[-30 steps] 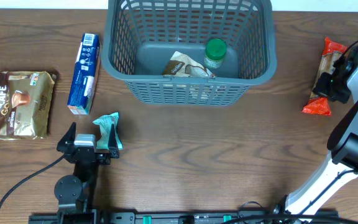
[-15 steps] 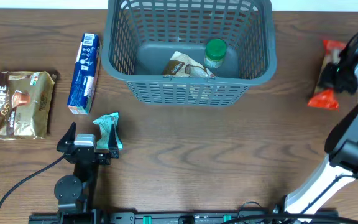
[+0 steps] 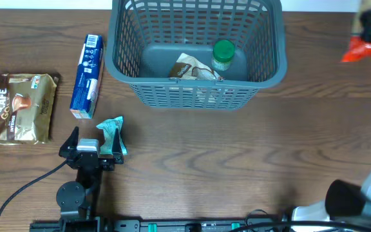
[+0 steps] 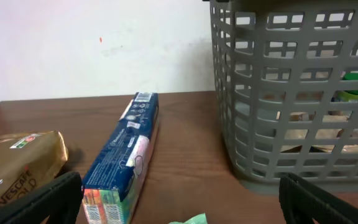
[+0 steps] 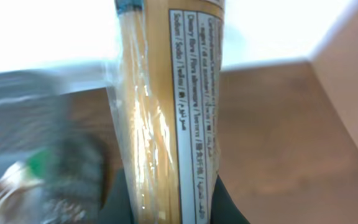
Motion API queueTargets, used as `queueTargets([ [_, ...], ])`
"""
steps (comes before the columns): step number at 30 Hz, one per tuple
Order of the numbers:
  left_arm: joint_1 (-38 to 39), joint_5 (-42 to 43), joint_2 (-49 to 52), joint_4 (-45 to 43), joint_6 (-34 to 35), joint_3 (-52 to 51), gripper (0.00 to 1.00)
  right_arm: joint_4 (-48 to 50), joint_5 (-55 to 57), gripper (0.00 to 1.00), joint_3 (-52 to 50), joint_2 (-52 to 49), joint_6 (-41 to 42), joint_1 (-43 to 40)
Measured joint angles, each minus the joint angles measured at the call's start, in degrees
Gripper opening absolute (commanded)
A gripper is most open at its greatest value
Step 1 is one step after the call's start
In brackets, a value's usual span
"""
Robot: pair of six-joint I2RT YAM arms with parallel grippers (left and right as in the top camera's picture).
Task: Pack container
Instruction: 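Carry the pasta package over the basket and release it inside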
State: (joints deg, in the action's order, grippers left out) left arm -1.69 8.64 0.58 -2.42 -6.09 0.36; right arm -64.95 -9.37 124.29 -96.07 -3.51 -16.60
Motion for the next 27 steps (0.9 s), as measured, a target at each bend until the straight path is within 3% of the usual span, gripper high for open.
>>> queueTargets([
  [13,0.00,0.00,0.00,0.02,0.00,0.00,0.98,-6.91,-7.15,0.01,-0.02,1.64,-32.37,27.96],
  [19,0.00,0.00,0.00,0.02,0.00,0.00,0.98,-6.86,-7.39,0.01,-0.02,0.92,-42.10,31.15],
  [27,0.00,0.00,0.00,0.02,0.00,0.00,0.99,-7.56,-6.73,0.01,0.00,-5.97,-45.35,31.21],
])
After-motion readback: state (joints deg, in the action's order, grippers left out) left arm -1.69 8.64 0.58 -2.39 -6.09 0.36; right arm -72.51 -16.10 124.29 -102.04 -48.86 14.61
